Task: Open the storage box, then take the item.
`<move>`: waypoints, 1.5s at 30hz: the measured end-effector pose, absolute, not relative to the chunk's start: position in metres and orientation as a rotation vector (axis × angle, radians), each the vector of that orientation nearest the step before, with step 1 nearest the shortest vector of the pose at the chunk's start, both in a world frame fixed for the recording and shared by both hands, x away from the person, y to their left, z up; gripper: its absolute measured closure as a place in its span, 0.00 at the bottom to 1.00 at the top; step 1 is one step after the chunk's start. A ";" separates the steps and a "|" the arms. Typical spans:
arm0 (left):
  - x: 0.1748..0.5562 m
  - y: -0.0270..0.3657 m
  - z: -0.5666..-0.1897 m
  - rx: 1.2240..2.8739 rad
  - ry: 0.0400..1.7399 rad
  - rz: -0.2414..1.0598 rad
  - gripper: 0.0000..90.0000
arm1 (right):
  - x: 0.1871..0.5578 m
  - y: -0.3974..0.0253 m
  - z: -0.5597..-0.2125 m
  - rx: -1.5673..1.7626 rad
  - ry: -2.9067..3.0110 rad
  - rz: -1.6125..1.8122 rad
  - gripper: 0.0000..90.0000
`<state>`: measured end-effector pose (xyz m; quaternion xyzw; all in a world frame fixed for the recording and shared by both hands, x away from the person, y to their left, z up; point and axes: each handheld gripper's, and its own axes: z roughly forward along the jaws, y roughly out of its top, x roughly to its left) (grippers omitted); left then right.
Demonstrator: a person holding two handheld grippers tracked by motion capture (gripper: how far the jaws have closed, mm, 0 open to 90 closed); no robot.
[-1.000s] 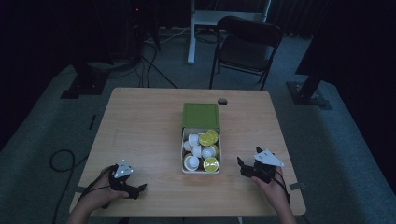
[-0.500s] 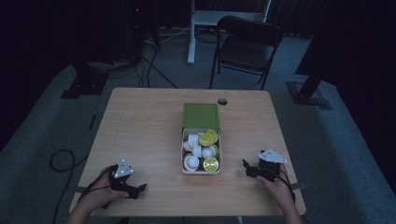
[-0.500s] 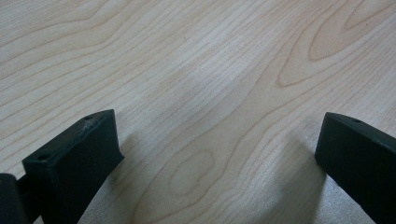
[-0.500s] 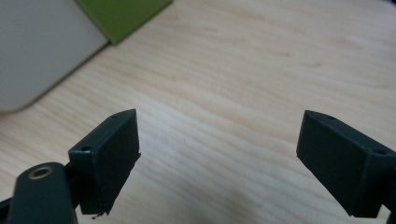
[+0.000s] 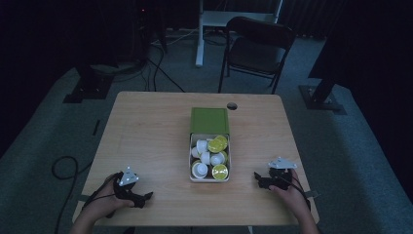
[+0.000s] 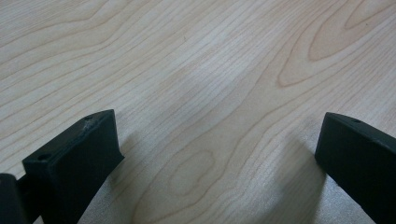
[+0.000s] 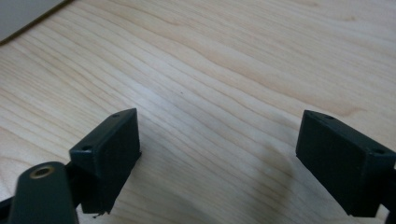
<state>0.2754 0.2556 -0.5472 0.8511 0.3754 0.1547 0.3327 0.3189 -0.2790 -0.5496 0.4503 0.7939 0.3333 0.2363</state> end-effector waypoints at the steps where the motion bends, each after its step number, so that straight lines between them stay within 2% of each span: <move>1: 0.275 0.256 -0.547 2.223 0.981 0.404 0.00 | 0.319 -0.281 -0.550 1.249 2.180 0.919 0.14; 45: 0.276 0.258 -0.547 2.223 0.965 0.386 0.00 | 0.319 -0.286 -0.550 1.318 2.208 0.953 0.14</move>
